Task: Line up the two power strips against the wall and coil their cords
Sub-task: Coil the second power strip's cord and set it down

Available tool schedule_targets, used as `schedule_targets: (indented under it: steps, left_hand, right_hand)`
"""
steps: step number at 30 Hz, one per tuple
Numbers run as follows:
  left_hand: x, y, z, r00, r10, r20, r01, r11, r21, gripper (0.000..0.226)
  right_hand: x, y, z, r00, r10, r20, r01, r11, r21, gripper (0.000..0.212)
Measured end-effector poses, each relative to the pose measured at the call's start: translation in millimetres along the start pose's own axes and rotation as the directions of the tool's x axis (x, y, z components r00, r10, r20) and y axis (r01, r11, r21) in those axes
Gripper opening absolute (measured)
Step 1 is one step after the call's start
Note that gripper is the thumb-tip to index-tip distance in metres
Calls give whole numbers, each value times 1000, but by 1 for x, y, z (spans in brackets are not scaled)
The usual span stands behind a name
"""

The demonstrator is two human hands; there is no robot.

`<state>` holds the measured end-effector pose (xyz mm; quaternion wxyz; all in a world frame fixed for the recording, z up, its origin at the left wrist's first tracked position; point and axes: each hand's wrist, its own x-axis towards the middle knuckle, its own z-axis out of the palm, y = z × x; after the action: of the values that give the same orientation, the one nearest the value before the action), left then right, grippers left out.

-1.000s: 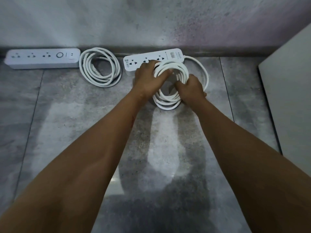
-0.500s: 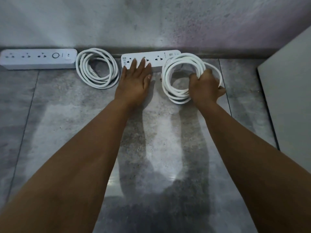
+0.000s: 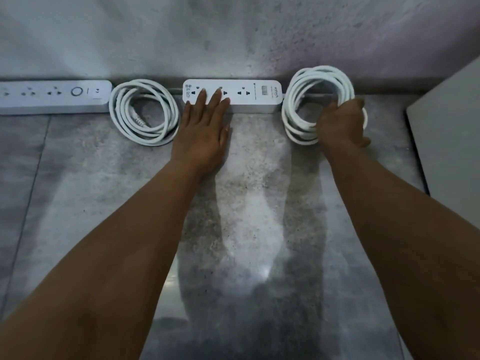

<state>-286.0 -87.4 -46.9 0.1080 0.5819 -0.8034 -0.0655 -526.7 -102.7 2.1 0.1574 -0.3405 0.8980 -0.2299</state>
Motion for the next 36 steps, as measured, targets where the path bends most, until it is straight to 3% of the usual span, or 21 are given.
schedule_targets:
  steps: [3,7,9,13,16,19,22,27,31,34,36]
  left_hand:
    - [0,-1,4,1000,2,-16,-2,1000,5,58]
    - [1,0,7,999,-1,-35,1,1000,-2,57]
    - [1,0,8,999,-2,-39,2,1000,-3,57]
    - [1,-1,7,1000,-11,-27,10,1000,-7,58]
    - [0,0,6,1000,-16,-18,16,1000,-9,59]
    - [0,1,4,1000,-18,-5,18,1000,-4,59]
    - [1,3,2,1000,-24,7,24,1000,-5,59]
    - [1,4,0,999,-29,36,29,1000,5,58]
    - [3,4,-3,996,-52,76,52,999,10,58]
    - [3,3,-4,993,-62,98,60,998,21,58]
    - [3,3,-4,992,-64,105,61,998,24,59]
  right_hand:
    - [16,-4,3,998,21,64,-22,1000,8,50]
    - [35,-4,18,994,76,72,-64,985,-162,67]
    - [37,-3,23,1000,4,29,4,962,-273,60]
    - [28,-4,19,963,-262,-62,183,804,-566,47]
    - [29,6,25,910,-400,-108,273,776,-568,47]
    - [25,12,29,803,-516,-300,296,781,-551,45]
    - [16,11,25,856,-463,-231,324,828,-457,58]
    - [0,8,22,798,-458,-391,337,878,-341,50]
    - [-31,16,24,792,-555,-254,488,826,-282,64]
    - [-43,32,35,737,-673,-63,594,690,-412,77]
    - [-37,36,40,731,-681,-40,591,662,-461,74]
